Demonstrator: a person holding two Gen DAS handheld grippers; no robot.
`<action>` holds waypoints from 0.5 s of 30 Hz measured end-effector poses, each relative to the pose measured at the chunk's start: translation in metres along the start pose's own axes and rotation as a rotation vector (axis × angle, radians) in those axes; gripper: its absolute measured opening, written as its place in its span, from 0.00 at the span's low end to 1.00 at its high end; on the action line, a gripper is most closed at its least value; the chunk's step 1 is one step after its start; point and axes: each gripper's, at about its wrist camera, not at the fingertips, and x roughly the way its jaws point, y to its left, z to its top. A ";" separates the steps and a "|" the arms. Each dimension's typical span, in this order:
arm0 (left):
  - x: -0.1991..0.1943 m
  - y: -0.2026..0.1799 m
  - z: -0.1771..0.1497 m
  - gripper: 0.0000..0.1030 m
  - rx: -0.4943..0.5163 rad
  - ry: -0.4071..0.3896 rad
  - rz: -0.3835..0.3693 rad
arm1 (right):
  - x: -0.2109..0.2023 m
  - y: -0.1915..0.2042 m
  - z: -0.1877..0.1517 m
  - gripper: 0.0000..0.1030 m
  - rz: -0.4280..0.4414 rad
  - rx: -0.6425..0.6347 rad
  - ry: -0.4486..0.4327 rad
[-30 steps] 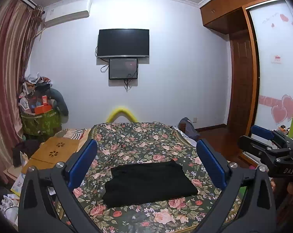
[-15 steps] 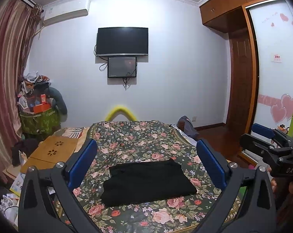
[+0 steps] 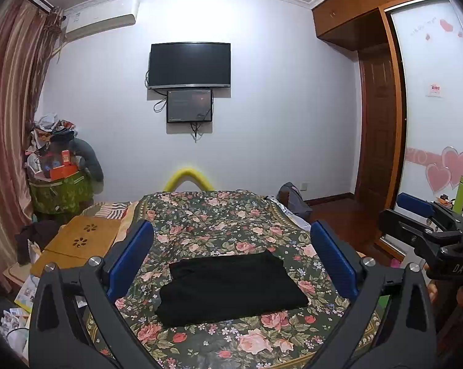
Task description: Fold small clothes
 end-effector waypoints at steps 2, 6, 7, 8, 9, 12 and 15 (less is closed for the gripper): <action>0.000 0.000 0.000 1.00 -0.002 -0.001 0.000 | 0.000 0.000 0.000 1.00 -0.002 -0.001 0.000; 0.000 0.001 -0.001 1.00 -0.007 0.002 -0.002 | -0.001 -0.001 0.001 1.00 0.000 0.002 0.003; 0.000 0.001 -0.001 1.00 -0.006 0.001 -0.002 | -0.001 -0.001 0.001 1.00 0.000 0.003 0.003; 0.000 0.001 -0.001 1.00 -0.006 0.000 -0.002 | -0.001 -0.001 0.001 1.00 -0.001 0.004 0.003; 0.000 0.001 -0.001 1.00 -0.006 0.000 -0.001 | -0.001 -0.001 0.001 1.00 -0.001 0.004 0.003; 0.000 0.001 -0.001 1.00 -0.007 0.000 0.000 | -0.001 -0.001 0.001 1.00 -0.002 0.003 0.004; 0.000 0.000 -0.001 1.00 -0.007 0.001 -0.006 | -0.002 -0.001 0.001 1.00 -0.002 0.004 0.005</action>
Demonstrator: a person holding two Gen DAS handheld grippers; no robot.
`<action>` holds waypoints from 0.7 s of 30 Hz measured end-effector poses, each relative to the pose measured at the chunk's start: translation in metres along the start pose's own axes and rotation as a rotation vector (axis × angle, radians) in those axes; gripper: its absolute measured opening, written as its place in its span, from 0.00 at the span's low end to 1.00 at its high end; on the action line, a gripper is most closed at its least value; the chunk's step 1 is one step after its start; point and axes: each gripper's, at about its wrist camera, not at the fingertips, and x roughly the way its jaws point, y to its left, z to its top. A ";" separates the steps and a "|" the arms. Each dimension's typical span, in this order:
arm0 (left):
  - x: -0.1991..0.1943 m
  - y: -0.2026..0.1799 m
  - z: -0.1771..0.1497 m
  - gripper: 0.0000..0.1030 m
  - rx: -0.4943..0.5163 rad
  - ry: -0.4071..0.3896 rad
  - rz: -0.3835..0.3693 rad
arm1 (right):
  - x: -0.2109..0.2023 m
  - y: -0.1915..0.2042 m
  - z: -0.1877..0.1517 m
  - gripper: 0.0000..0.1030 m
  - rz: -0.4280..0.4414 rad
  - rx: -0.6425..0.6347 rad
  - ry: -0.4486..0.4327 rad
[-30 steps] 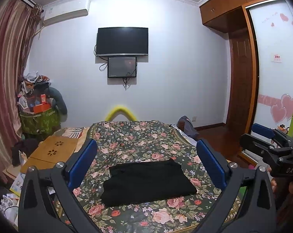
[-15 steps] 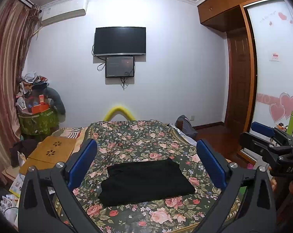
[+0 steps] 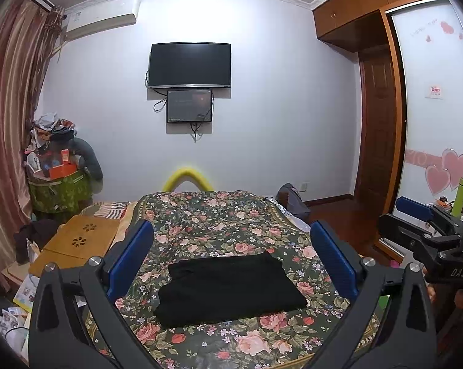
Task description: Fold small clothes
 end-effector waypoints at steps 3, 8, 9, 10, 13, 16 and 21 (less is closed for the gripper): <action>0.000 -0.001 0.001 1.00 0.003 -0.003 -0.004 | 0.000 0.000 0.000 1.00 -0.001 0.000 0.001; 0.003 -0.002 0.002 1.00 0.013 0.008 -0.009 | 0.000 0.000 0.000 1.00 -0.007 0.001 0.001; 0.004 -0.002 0.002 1.00 0.012 0.014 -0.015 | 0.002 0.000 0.000 1.00 -0.006 0.002 0.002; 0.005 -0.002 0.002 1.00 0.010 0.016 -0.016 | 0.002 0.000 0.000 1.00 -0.006 0.002 0.002; 0.006 -0.002 0.002 1.00 0.010 0.019 -0.019 | 0.002 0.000 0.000 1.00 -0.008 0.004 0.004; 0.007 -0.004 0.003 1.00 0.012 0.021 -0.021 | 0.002 0.000 -0.001 1.00 -0.010 0.005 0.008; 0.007 -0.004 0.003 1.00 0.012 0.020 -0.023 | 0.003 0.000 -0.001 1.00 -0.014 0.008 0.012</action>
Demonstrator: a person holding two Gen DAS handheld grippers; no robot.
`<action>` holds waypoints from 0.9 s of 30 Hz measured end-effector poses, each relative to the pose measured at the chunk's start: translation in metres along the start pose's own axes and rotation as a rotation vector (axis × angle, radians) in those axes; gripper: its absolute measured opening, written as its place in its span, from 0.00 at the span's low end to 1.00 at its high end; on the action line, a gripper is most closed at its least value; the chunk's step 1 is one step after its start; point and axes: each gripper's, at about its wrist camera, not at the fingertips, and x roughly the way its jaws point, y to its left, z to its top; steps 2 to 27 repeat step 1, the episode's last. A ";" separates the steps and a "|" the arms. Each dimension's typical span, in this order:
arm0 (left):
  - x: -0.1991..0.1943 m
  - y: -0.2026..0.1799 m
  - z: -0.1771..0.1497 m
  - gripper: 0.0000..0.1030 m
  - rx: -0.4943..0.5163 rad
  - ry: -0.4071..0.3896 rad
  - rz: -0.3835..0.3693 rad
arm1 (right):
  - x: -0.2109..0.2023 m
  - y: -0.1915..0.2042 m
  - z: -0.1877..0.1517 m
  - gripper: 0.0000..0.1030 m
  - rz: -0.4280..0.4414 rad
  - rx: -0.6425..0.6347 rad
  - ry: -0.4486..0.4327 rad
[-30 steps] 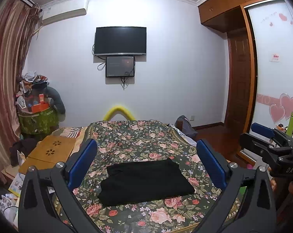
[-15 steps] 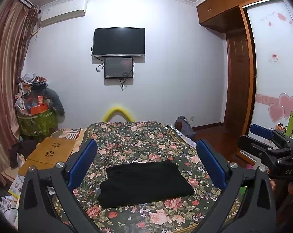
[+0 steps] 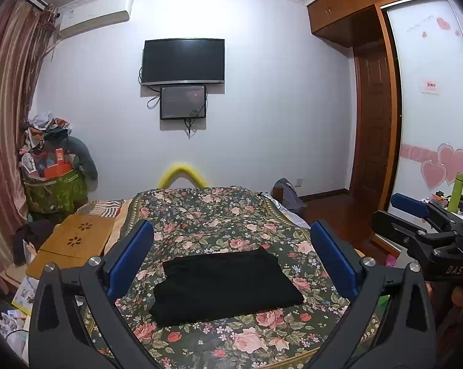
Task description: Fold small clothes
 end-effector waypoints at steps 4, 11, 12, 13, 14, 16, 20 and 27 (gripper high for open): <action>0.000 0.000 0.000 1.00 0.001 0.001 0.000 | 0.000 0.000 0.000 1.00 0.000 0.002 0.001; 0.000 0.000 0.000 1.00 0.001 0.001 0.000 | 0.000 0.000 0.000 1.00 0.000 0.002 0.001; 0.000 0.000 0.000 1.00 0.001 0.001 0.000 | 0.000 0.000 0.000 1.00 0.000 0.002 0.001; 0.000 0.000 0.000 1.00 0.001 0.001 0.000 | 0.000 0.000 0.000 1.00 0.000 0.002 0.001; 0.000 0.000 0.000 1.00 0.001 0.001 0.000 | 0.000 0.000 0.000 1.00 0.000 0.002 0.001; 0.000 0.000 0.000 1.00 0.001 0.001 0.000 | 0.000 0.000 0.000 1.00 0.000 0.002 0.001; 0.000 0.000 0.000 1.00 0.001 0.001 0.000 | 0.000 0.000 0.000 1.00 0.000 0.002 0.001; 0.000 0.000 0.000 1.00 0.001 0.001 0.000 | 0.000 0.000 0.000 1.00 0.000 0.002 0.001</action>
